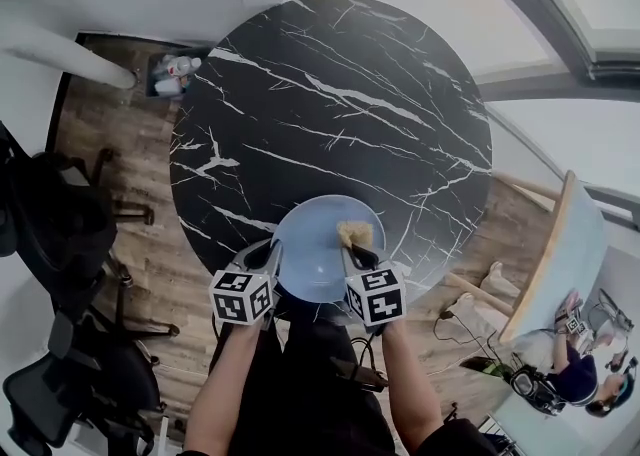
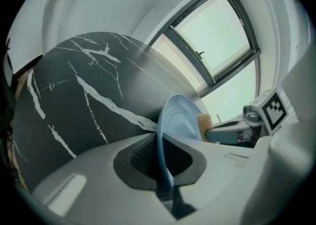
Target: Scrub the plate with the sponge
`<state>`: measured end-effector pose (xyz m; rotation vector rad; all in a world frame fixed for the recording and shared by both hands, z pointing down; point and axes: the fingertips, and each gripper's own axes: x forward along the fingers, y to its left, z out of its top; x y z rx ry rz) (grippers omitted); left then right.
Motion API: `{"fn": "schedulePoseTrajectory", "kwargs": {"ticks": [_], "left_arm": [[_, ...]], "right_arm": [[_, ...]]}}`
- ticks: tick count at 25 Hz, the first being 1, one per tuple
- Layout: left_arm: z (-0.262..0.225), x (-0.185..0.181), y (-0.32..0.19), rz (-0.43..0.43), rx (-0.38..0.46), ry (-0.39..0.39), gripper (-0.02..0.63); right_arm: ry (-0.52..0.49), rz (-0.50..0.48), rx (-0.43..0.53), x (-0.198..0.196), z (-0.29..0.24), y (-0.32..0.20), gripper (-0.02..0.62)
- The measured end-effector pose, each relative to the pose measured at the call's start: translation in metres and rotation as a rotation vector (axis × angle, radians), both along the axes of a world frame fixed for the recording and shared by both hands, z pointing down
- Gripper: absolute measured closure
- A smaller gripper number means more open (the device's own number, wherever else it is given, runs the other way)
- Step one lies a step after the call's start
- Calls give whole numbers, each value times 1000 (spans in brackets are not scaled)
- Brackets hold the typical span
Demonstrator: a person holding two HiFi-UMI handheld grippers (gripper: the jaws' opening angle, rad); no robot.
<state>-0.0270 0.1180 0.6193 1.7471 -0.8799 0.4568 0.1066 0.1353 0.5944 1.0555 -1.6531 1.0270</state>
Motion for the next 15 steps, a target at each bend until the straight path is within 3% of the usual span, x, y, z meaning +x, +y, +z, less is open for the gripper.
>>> {"fn": "schedulePoseTrajectory", "kwargs": {"ticks": [3,8,11,15], "left_arm": [[0,-1,-1,-11,-1,-2,588],[0,1,0,-13,-5,-1,588],[0,0,0,-2,-2,-1,588],[1,1,0,11,-2,7,589]], "right_arm": [[-112,-120,-40,-56,-6,21,574],[-174,-294,-150,-114,10,65,574],[-162,-334,-161,-121,20,72,574],[-150,-291,-151,-104,23,61,574]]}}
